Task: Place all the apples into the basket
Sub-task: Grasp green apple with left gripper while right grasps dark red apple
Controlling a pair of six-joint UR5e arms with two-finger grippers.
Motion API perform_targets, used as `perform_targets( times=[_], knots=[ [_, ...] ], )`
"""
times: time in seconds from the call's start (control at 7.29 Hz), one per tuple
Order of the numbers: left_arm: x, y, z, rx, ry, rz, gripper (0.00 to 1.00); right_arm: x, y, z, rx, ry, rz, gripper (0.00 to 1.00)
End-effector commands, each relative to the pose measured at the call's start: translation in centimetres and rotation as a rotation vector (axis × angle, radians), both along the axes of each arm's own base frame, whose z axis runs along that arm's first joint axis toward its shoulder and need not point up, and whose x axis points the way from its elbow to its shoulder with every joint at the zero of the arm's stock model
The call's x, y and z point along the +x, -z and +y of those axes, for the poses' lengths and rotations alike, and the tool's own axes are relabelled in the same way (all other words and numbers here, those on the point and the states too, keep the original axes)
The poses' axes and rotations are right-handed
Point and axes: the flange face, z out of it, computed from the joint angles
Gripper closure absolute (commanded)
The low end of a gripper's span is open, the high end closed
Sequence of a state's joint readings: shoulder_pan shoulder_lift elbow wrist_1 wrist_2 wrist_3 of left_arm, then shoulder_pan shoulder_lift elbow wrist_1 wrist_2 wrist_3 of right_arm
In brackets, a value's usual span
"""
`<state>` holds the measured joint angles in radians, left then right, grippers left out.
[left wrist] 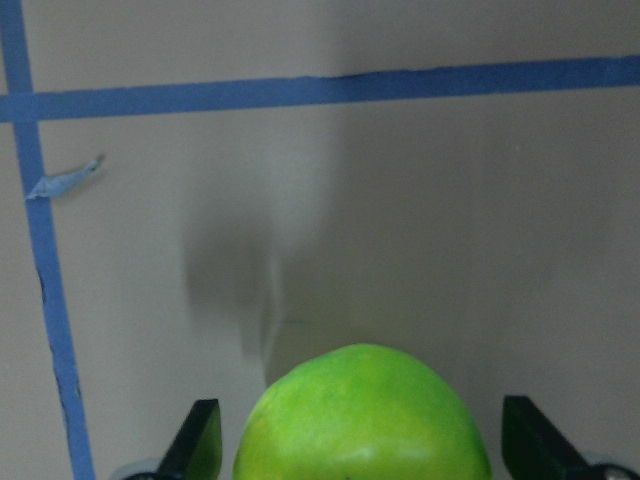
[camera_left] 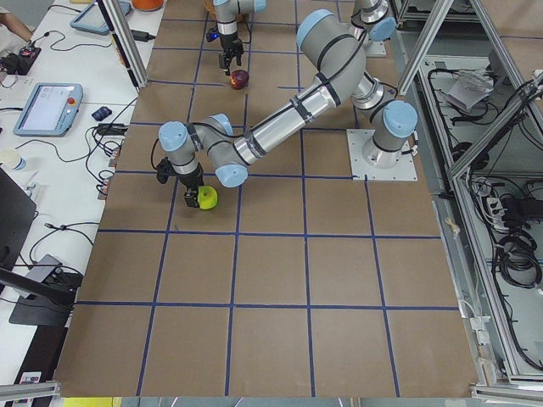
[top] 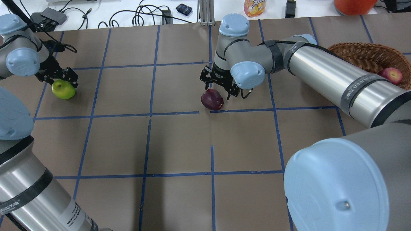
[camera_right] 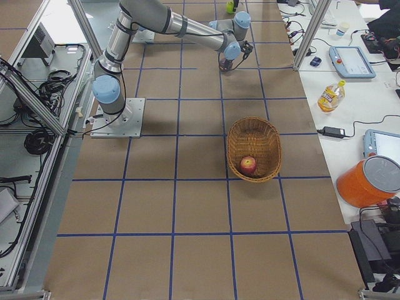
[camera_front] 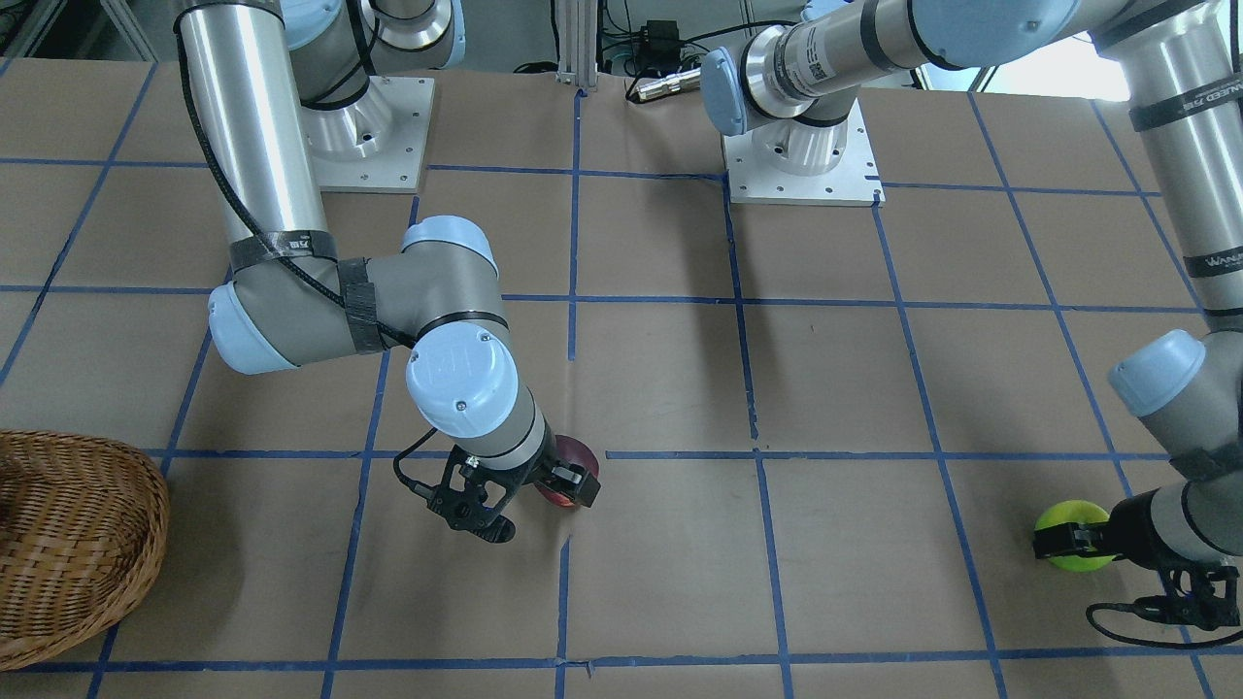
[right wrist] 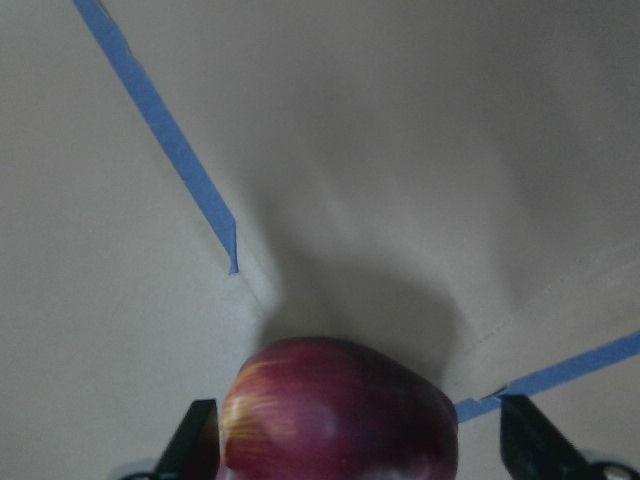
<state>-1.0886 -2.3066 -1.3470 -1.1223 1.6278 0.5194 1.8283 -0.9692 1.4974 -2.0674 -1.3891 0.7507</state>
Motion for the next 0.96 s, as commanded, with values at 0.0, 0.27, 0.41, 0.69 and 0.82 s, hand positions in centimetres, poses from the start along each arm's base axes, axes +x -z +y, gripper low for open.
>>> perform_targets(
  times=[0.0, 0.27, 0.41, 0.69, 0.82],
  knots=[
    [-0.3, 0.2, 1.2, 0.020, -0.007, 0.037, 0.00, 0.3, 0.2, 0.2, 0.014, -0.003, -0.030, 0.00],
    [0.3, 0.2, 2.6, 0.051, -0.022, 0.054, 0.89, 0.3, 0.6, 0.3, 0.022, -0.010, -0.030, 0.00],
    [-0.6, -3.0, 3.1, 0.093, -0.037, 0.079, 0.92, 0.3, 1.4, 0.3, 0.032, -0.020, -0.028, 0.00],
    [-5.2, -10.0, 3.5, 0.128, -0.036, 0.092, 0.92, 0.7, 3.1, 0.3, 0.058, -0.024, -0.049, 0.00],
    [-8.8, -11.0, 3.5, 0.105, -0.053, 0.136, 0.92, 0.7, 3.0, 0.3, 0.057, -0.024, -0.051, 0.04]
  ],
)
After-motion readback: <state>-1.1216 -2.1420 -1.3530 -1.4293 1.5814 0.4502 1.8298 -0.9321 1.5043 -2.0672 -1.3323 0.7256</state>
